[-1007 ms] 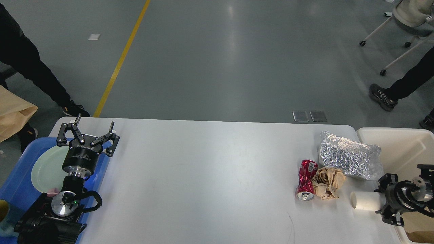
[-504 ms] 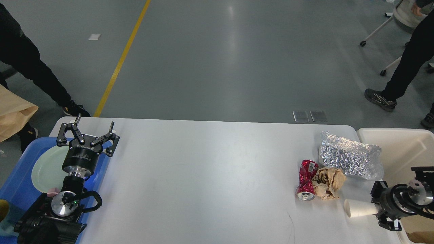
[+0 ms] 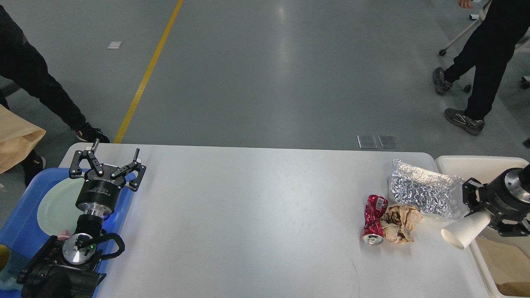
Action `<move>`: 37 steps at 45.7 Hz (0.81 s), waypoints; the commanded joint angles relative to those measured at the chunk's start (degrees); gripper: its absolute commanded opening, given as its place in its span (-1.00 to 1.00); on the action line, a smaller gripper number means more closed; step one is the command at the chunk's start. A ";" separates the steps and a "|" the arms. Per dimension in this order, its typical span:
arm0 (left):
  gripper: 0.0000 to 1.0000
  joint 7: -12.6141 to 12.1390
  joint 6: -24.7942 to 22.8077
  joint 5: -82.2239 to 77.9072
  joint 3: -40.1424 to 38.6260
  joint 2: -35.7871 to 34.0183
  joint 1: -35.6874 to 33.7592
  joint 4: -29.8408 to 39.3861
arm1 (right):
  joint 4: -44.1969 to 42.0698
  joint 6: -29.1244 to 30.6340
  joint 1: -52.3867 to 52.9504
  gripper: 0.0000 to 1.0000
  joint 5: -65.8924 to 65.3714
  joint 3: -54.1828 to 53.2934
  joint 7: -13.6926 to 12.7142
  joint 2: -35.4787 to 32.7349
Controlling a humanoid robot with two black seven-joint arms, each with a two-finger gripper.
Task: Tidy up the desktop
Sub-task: 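Lift the paper cup and drop it into the white box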
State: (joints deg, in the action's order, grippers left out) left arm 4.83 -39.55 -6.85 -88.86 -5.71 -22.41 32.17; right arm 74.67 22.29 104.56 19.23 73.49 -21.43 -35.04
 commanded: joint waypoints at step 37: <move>0.93 -0.09 0.00 0.00 0.00 0.00 0.00 0.00 | 20.43 15.06 37.82 -1.00 -7.10 14.75 14.39 11.22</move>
State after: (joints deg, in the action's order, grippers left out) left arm 4.83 -39.55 -6.86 -88.86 -5.72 -22.41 32.14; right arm 96.25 37.38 142.24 12.74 84.07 -12.50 -24.99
